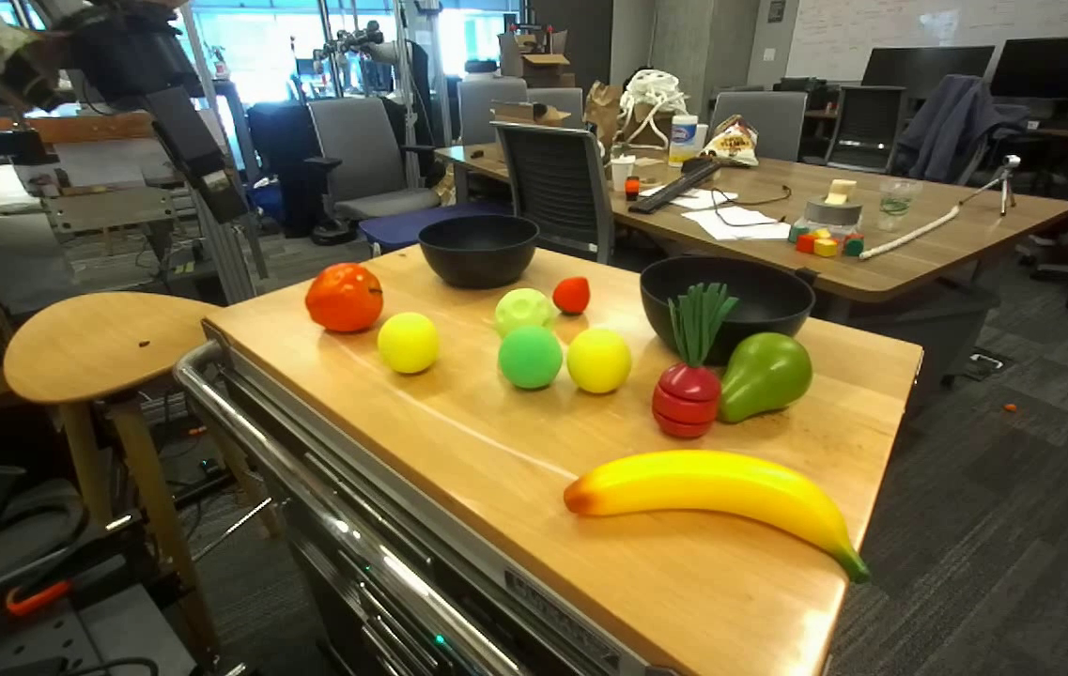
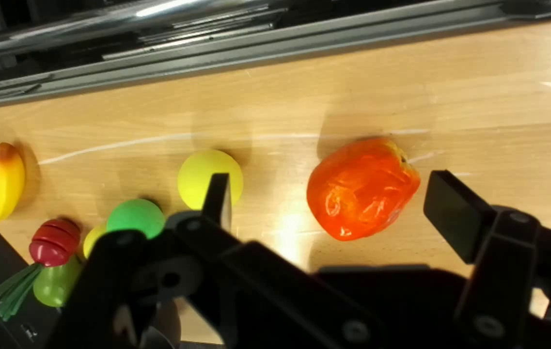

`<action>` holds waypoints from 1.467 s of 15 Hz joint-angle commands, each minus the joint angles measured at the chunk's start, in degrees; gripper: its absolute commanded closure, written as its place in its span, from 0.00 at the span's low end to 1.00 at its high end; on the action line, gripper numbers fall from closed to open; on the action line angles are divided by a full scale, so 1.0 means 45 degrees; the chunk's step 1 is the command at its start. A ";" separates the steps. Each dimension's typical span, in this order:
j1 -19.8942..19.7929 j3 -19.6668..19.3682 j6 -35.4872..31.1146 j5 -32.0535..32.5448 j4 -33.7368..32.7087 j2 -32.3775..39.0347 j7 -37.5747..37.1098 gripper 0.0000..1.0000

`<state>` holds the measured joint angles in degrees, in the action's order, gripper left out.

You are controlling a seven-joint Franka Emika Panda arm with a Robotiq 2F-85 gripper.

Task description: Pick up the fruit toys from the table and put them in the two black bowls.

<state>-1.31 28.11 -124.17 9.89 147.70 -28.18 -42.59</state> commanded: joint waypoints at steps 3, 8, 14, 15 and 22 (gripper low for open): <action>-0.0334 -0.0717 -0.5209 0.1498 0.1137 0.0830 -0.2340 0.00; -0.0004 -0.1030 -0.4839 0.1359 0.1129 0.1079 -0.2130 0.00; -0.0790 -0.0443 -0.5468 0.3359 0.1056 0.1713 -0.3179 0.00; -0.0910 -0.0416 -0.5457 0.3812 0.0964 0.1987 -0.3445 0.00; -0.1757 -0.0302 -0.5604 0.6613 0.0401 0.3875 -0.5053 0.00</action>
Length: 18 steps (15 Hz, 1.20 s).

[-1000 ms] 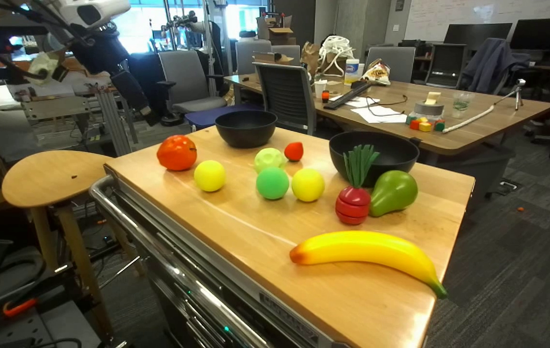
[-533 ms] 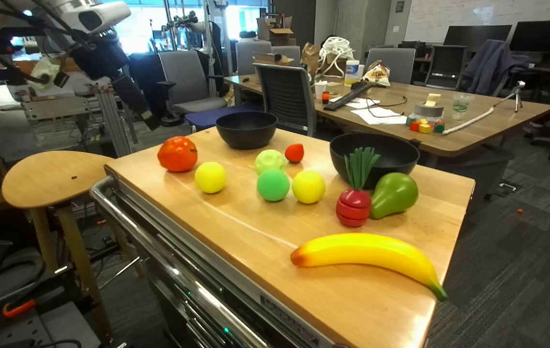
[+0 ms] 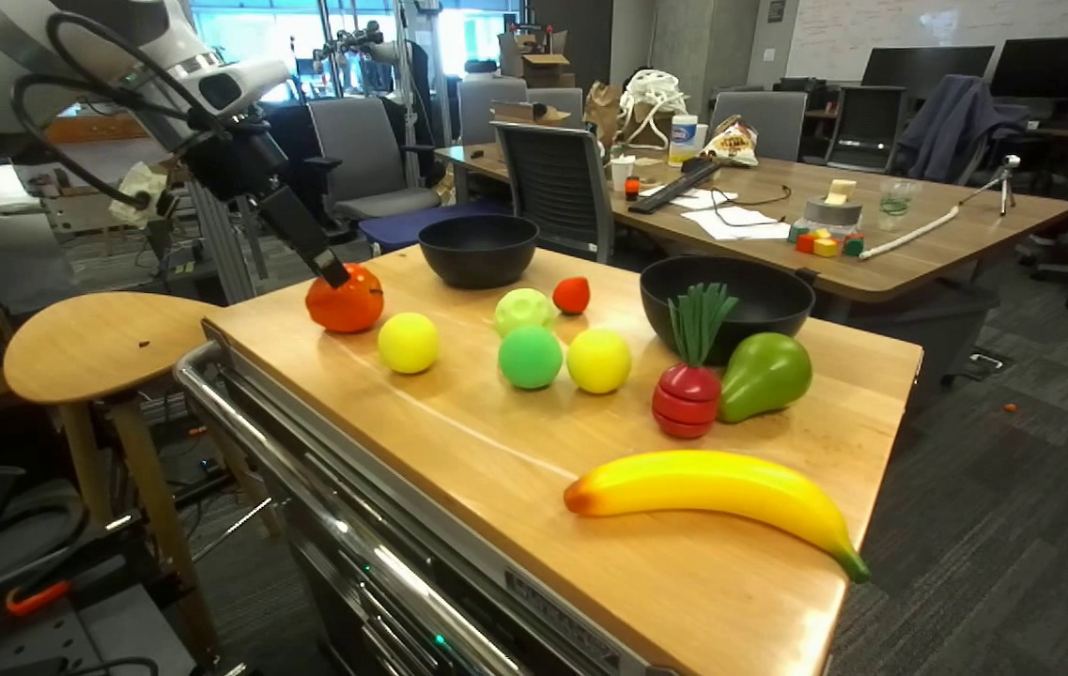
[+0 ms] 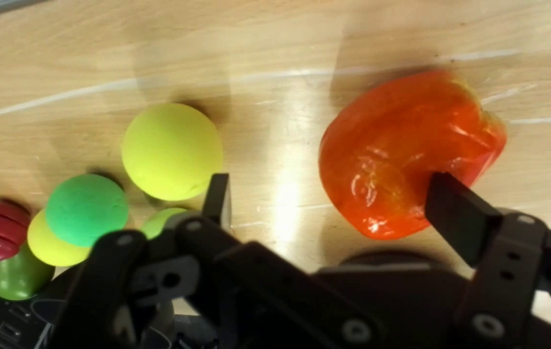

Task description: Pick up the fruit toys from the table and put them in the two black bowls.

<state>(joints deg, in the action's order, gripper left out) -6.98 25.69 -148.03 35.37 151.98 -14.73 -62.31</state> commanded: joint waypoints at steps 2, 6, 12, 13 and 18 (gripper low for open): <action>-0.0582 0.0285 -0.0452 0.1588 -0.0813 0.1309 -0.1059 0.00; -0.0387 0.0245 -0.0903 0.2121 -0.1083 0.1729 -0.1365 0.00; -0.0210 0.0012 -0.2194 0.1081 -0.1035 0.1476 -0.0772 0.00; -0.0241 0.0002 -0.2318 0.1063 -0.1038 0.1465 -0.0812 0.00; -0.0624 -0.0223 -0.2069 0.1559 -0.1274 0.1901 -0.1176 0.00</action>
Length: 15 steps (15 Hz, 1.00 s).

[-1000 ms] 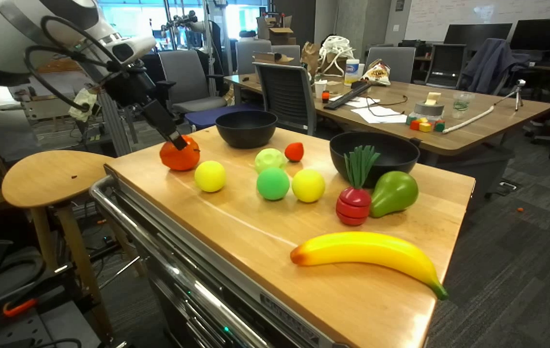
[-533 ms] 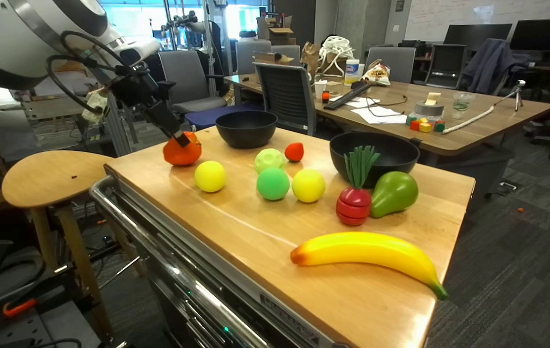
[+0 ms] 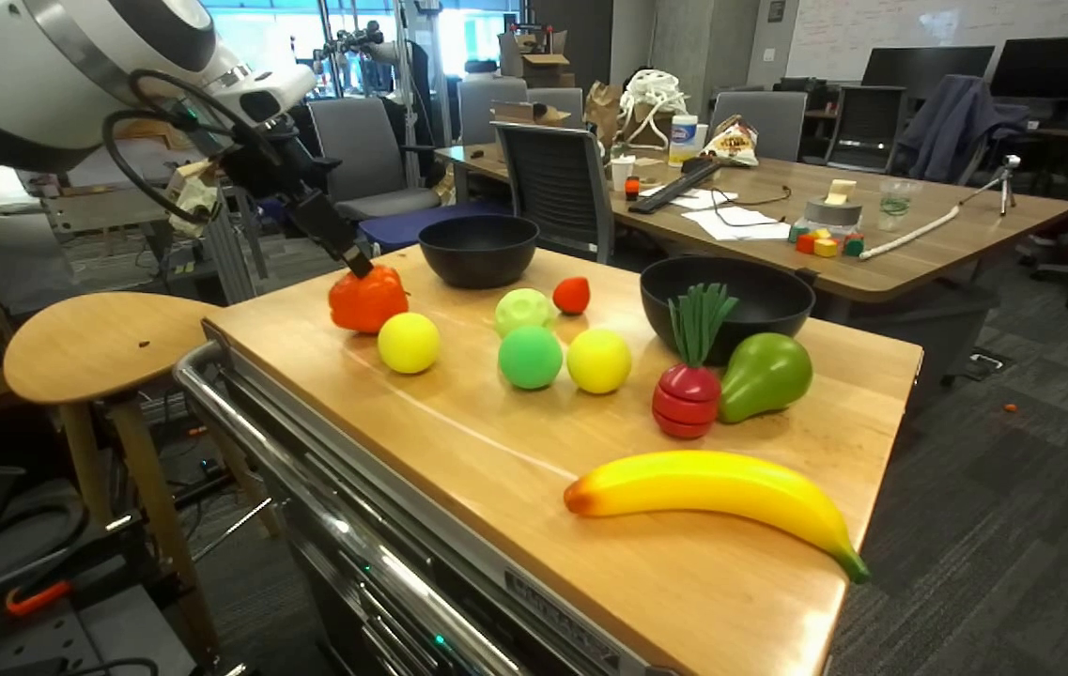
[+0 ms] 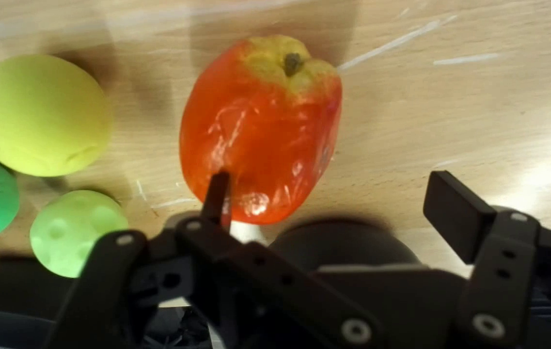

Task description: Pick up the fruit toys from the table and put them in the two black bowls.

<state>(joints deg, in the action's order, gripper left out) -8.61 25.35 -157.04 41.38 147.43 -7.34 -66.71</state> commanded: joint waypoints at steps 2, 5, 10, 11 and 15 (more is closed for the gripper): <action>-0.0407 -0.0262 0.0094 0.0191 -0.0396 0.0475 -0.0206 0.00; -0.0572 -0.0389 0.0320 0.0056 -0.0527 0.0815 -0.0161 0.00; -0.0710 -0.0504 0.0830 0.0147 -0.0809 0.1387 -0.0238 0.00; -0.0700 -0.0514 0.0973 0.0128 -0.0854 0.1494 -0.0204 0.00; -0.0622 -0.0484 0.1331 0.0084 -0.0983 0.1814 -0.0113 0.25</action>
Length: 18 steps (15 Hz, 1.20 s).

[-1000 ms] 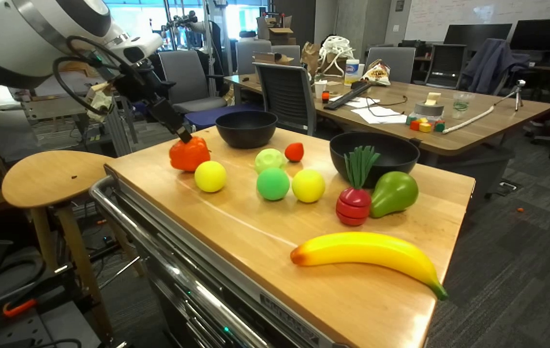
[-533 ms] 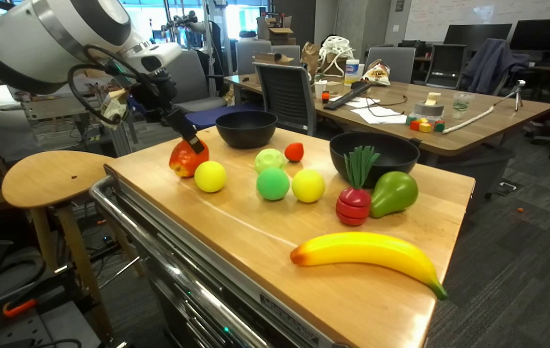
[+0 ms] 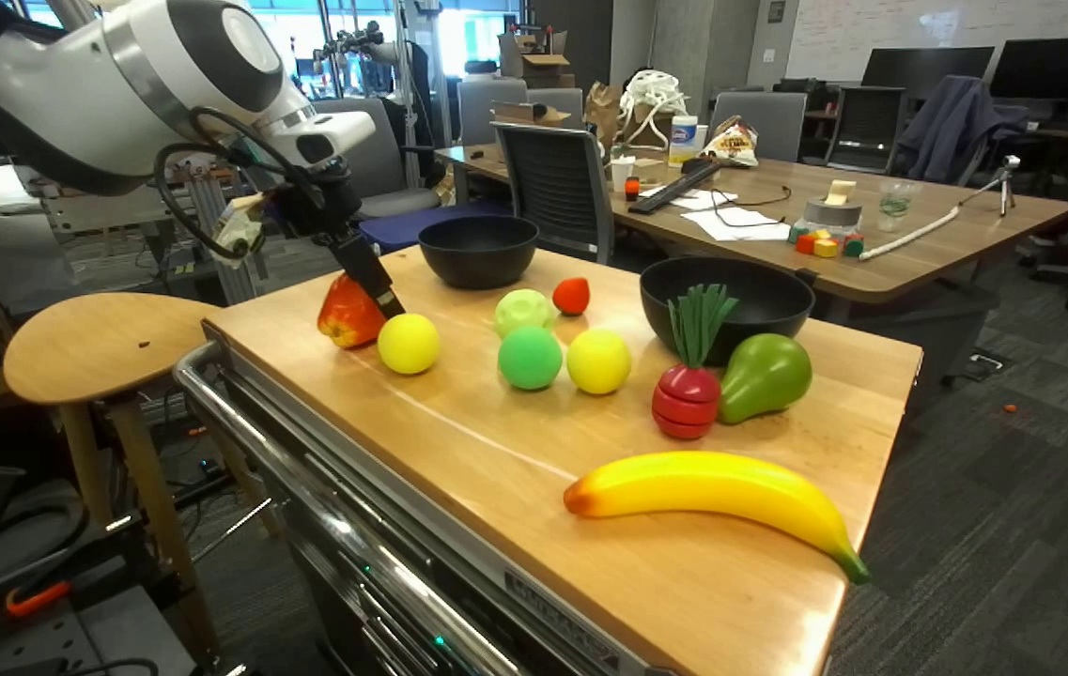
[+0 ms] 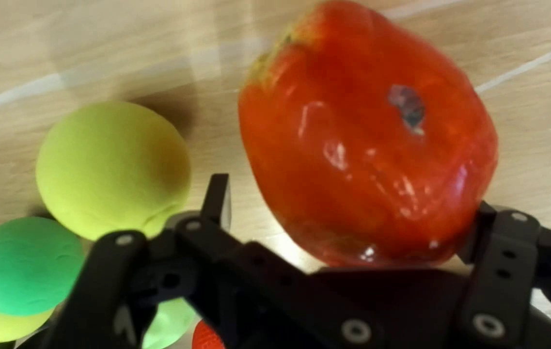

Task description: Pick up the fruit toys from the table and put them in the two black bowls.

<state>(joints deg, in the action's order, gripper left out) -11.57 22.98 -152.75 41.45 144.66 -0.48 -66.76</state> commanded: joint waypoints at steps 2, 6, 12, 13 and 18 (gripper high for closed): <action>0.0052 0.0053 0.0496 -0.0081 -0.0427 0.0419 0.0018 0.34; 0.0079 0.0118 0.0506 -0.1066 -0.0443 0.0388 0.0706 0.57; 0.2534 -0.2526 0.1725 -0.4499 -0.0401 -0.2267 0.3790 0.59; 0.2359 -0.2717 0.1748 -0.3779 -0.0544 -0.2732 0.3317 0.59; 0.0595 -0.3364 0.2544 -0.1779 -0.2059 -0.4350 0.3136 0.59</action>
<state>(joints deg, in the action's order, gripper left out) -4.73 9.18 -143.67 29.29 139.09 -16.51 -52.23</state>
